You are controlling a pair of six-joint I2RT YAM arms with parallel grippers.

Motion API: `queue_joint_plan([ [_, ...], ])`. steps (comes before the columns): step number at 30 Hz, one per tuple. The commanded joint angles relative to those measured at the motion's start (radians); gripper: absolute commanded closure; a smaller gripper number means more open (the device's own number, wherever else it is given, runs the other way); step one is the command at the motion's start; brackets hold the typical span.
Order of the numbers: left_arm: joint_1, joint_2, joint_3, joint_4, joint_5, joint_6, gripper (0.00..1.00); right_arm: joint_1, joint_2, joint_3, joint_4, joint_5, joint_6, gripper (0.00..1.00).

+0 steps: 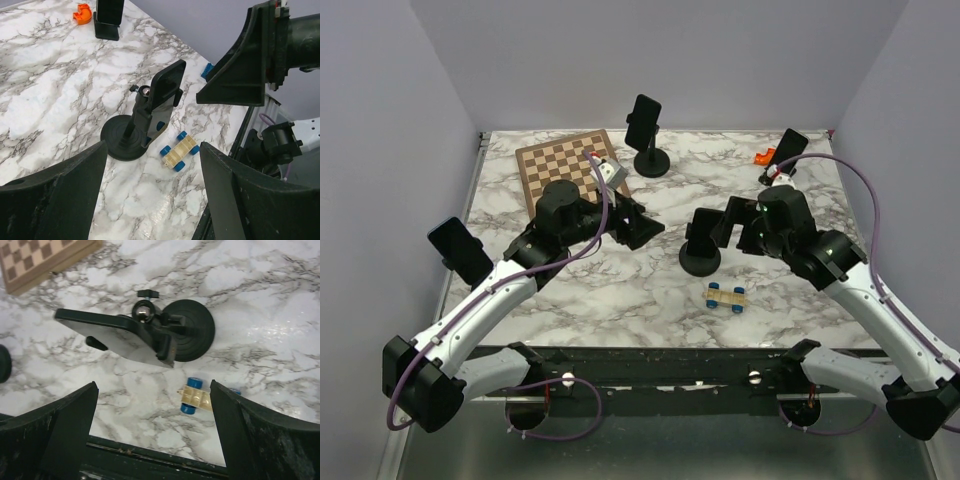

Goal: Remove the phone from the phone stand

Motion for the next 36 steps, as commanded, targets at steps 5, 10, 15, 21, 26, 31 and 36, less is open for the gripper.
queue_joint_plan([
  [5, -0.006, 0.007, 0.060, -0.050, -0.060, 0.011, 0.18, 0.007, 0.107, 0.192, -0.068, -0.101, 0.085, 0.00],
  [10, -0.007, 0.002, 0.054, -0.039, -0.051, 0.016, 0.18, 0.079, 0.201, 0.281, -0.196, 0.107, 0.138, 0.00],
  [15, -0.008, 0.010, 0.061, -0.049, -0.058, 0.020, 0.18, 0.169, 0.297, 0.373, -0.282, 0.277, 0.209, 0.00],
  [21, -0.008, 0.013, 0.064, -0.052, -0.053, 0.020, 0.18, 0.182, 0.345, 0.411, -0.310, 0.351, 0.264, 0.00],
  [26, -0.012, 0.012, 0.064, -0.052, -0.052, 0.019, 0.18, 0.188, 0.392, 0.433, -0.278, 0.345, 0.258, 0.00],
  [31, -0.014, 0.006, 0.061, -0.050, -0.060, 0.023, 0.18, 0.194, 0.438, 0.459, -0.250, 0.324, 0.249, 0.00],
  [36, -0.019, 0.001, 0.062, -0.056, -0.075, 0.029, 0.18, 0.203, 0.480, 0.483, -0.297, 0.383, 0.275, 0.05],
])
